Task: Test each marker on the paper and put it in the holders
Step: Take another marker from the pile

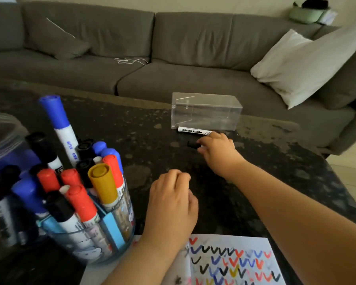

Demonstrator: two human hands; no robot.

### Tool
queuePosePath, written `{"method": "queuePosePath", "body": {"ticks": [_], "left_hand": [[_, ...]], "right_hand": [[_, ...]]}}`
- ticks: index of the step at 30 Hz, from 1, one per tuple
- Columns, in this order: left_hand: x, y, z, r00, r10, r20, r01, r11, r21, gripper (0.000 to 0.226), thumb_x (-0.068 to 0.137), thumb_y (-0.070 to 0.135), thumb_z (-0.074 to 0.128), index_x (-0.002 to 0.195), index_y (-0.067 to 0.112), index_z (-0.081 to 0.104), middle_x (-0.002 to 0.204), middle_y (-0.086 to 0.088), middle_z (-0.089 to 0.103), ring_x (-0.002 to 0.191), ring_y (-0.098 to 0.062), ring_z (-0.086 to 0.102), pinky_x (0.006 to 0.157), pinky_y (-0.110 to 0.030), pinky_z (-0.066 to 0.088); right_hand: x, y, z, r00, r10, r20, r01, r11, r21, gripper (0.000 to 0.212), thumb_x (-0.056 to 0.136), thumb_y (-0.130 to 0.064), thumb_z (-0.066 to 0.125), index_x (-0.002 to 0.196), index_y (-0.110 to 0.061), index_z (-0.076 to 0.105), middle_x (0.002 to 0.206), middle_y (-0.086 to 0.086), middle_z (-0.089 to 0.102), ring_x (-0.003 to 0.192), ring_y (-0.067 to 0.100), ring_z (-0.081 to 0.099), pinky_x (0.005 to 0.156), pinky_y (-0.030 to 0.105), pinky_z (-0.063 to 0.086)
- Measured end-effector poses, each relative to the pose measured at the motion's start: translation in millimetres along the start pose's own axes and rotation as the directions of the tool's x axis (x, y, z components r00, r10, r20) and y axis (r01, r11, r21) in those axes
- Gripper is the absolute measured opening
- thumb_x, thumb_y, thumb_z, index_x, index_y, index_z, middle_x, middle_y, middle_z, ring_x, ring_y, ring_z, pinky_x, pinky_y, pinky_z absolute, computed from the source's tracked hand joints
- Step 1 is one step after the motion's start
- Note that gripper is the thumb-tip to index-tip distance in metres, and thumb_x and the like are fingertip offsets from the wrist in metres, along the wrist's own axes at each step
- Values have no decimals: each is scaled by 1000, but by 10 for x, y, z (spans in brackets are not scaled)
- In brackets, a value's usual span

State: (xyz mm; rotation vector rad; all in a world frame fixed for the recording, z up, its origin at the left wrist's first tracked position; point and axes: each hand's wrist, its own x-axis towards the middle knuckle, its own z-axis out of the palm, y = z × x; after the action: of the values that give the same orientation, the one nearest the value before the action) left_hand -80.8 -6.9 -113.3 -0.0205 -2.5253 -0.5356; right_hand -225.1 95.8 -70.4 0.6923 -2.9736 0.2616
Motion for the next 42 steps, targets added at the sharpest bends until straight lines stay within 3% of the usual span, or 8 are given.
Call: {"method": "queuePosePath", "body": {"ticks": [5, 8, 12, 17, 20, 24, 32, 42], "left_hand": [[21, 23, -150, 993, -107, 57, 112, 989, -95, 21, 81, 8, 63, 101, 16, 63, 101, 1, 59, 96, -16, 58, 83, -25, 42], [28, 207, -427, 923, -250, 293, 333, 901, -278, 14, 93, 18, 52, 101, 23, 62, 105, 9, 60, 102, -9, 55, 88, -23, 41], [-327, 571, -1016, 697, -142, 703, 700, 345, -625, 29, 93, 44, 48, 101, 26, 69, 96, 8, 71, 89, -8, 65, 95, -33, 46], [-867, 764, -1644, 627, 163, 762, 779, -170, -604, 42, 69, 41, 74, 94, 7, 74, 97, -15, 72, 84, -23, 70, 73, -33, 56], [-1064, 747, -1772, 636, 238, 734, 771, -219, -597, 49, 50, 50, 86, 86, 18, 75, 95, -11, 72, 105, -25, 65, 84, -35, 52], [-1163, 797, -1766, 647, 101, 756, 746, -285, -601, 36, 55, 48, 83, 64, 16, 72, 88, -15, 73, 97, -23, 69, 72, -28, 55], [-1014, 651, -1558, 653, -282, 703, 732, -1, -681, 39, 73, 49, 59, 89, 16, 71, 99, 0, 73, 103, -9, 63, 104, -30, 35], [-1034, 507, -1383, 642, -468, 608, 759, 500, -417, 10, 86, 42, 61, 84, 32, 64, 88, 13, 66, 90, -8, 59, 78, -28, 47]], "right_hand": [[-954, -117, -451, 996, 81, 32, -87, 930, 358, 30, 102, -29, 35, 129, -24, 45, 105, -1, 54, 91, 16, 56, 76, 31, 47], [-1554, -285, -707, 953, 237, 187, -297, 626, 721, 20, 100, -33, 38, 107, -27, 56, 81, -3, 55, 66, 10, 54, 59, 23, 47], [-2307, -595, -820, 881, 102, 461, -454, -84, 887, 38, 92, -33, 49, 92, 1, 65, 63, 6, 52, 50, 13, 46, 45, 22, 39], [-2945, -974, -700, 905, -354, 235, -425, -733, 531, 34, 87, -24, 64, 108, 1, 57, 72, 15, 58, 50, 18, 51, 42, 24, 45], [-3134, -1105, -688, 974, -86, 211, -214, -663, 718, 30, 105, -21, 23, 126, -17, 44, 97, 10, 57, 65, 11, 50, 60, 22, 47], [-3234, -1269, -725, 890, -281, 360, -445, -713, 543, 23, 87, -26, 62, 95, -11, 49, 60, 5, 46, 41, 9, 38, 33, 18, 33], [-3277, -1256, -470, 913, 316, 259, -400, 569, 718, 26, 97, -34, 45, 74, -28, 55, 58, -6, 55, 56, 2, 50, 60, 15, 41], [-3161, -931, -474, 906, 341, 252, -287, 58, 956, 28, 93, -2, 51, 107, -24, 59, 79, 7, 71, 55, 14, 59, 57, 19, 50]]}}
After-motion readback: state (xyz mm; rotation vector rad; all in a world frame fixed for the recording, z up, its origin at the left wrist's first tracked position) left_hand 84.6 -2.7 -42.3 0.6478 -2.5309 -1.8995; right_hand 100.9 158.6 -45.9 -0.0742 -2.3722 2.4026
